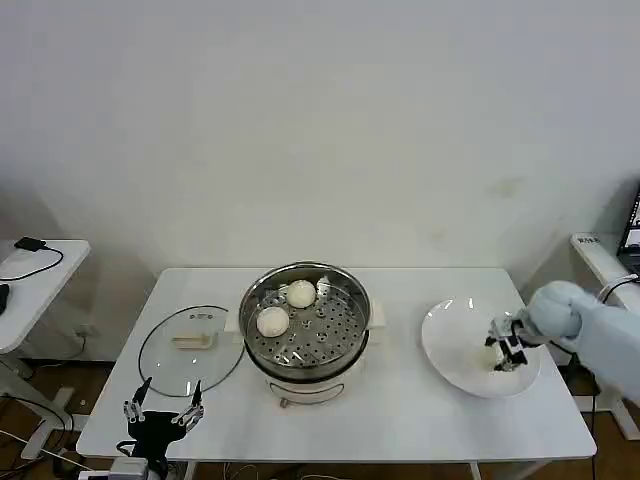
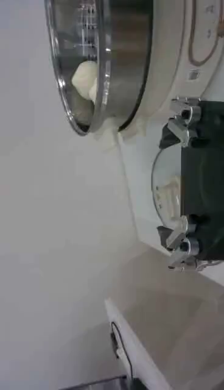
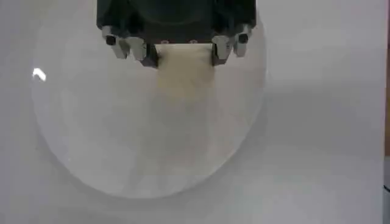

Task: Take steamed baozi put them in steamer then cover it.

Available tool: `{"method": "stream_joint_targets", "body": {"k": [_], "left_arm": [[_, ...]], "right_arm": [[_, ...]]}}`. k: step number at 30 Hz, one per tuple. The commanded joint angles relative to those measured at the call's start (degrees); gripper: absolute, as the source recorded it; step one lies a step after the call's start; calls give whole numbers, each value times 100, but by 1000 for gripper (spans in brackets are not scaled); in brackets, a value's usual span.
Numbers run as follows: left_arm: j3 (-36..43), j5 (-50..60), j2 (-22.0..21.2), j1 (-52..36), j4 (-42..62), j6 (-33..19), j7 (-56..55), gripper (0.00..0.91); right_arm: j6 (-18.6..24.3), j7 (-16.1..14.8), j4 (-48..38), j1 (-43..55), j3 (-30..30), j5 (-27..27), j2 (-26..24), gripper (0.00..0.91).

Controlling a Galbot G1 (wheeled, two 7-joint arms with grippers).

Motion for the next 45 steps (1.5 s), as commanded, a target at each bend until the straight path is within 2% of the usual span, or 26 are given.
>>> {"method": "stream_joint_targets", "body": {"k": [1,7,11,18,19,25,28,34,40,45], "left_arm": [[6,-51,22,-26,14,5,3,907],[-35,-210,68,-57,1,12,-7,907],[-66,-307,78,-60,-49,20,-18,907],[-125,-422,27,-82,-146,28,-28,907],[-135,-428,21,-75,-170,29,-31,907],[-240,-431,-8,-24,-248,35,-32,907],[-292,-431,-26,-8,-281,41,-34,907],[-406,-437,-59,88,-324,38,-30,907],[-457,-432,-87,113,-306,38,-31,907],[-477,-434,-122,123,-306,35,-30,907]], "right_arm": [[29,-282,434,1638,-336,591,-119,595],[-91,-327,675,3254,-1201,1270,417,595],[-207,-275,748,3951,-1770,1621,1293,595],[-307,-205,706,4086,-2058,1869,2525,595],[-295,-205,652,4039,-2079,1873,2805,595],[-128,-166,237,3698,-2174,1739,3742,595],[67,-120,121,3512,-2268,1592,4014,595],[422,-164,221,3222,-2442,1415,4234,595],[908,-183,397,3106,-2656,1008,4180,595],[1127,-142,540,2946,-2794,655,4081,595]]}}
